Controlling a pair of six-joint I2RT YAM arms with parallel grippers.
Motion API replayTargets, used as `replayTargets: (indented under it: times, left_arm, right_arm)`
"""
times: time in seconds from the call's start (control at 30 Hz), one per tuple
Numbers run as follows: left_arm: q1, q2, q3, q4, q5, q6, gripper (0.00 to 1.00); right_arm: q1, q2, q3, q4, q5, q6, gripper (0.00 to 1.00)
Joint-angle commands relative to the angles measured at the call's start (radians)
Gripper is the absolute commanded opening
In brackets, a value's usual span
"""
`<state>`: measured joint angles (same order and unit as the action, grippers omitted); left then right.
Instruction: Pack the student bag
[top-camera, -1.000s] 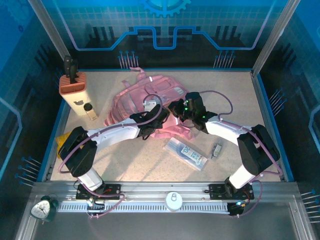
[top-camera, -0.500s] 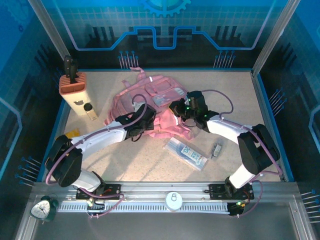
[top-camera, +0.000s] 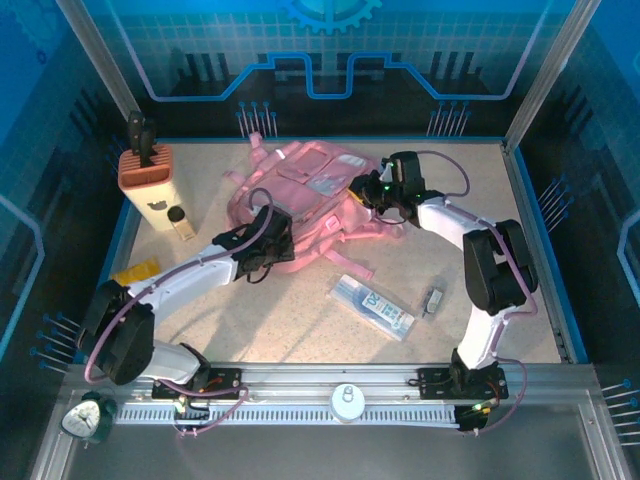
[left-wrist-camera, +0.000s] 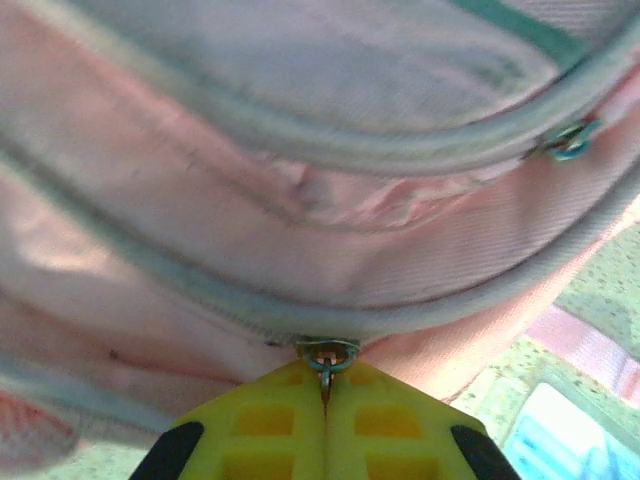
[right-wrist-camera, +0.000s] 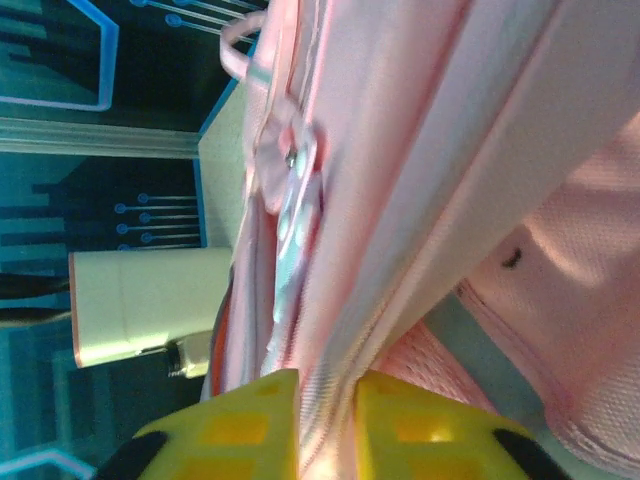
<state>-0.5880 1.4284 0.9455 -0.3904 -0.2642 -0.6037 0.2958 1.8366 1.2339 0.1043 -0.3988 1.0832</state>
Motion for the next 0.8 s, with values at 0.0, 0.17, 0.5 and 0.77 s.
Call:
replayTargets:
  times: [0.0,0.17,0.5,0.77]
  left_arm:
    - [-0.041,0.064,0.101,-0.082,-0.024,-0.071,0.00]
    - [-0.082,0.097,0.137,-0.066,-0.047,-0.119,0.00]
    - [-0.087,0.121,0.152,-0.116,-0.047,-0.150,0.00]
    - [-0.082,0.109,0.125,-0.125,-0.095,-0.094,0.00]
  right_arm:
    - [-0.027,-0.051,0.023,-0.083,-0.007,-0.107,0.32]
    - [0.040,-0.218,-0.172,-0.110,0.000,-0.065,0.52]
    - [0.270,-0.141,-0.236,0.056,0.068,0.110,0.47]
    - [0.290,-0.028,-0.140,0.048,0.141,0.062,0.19]
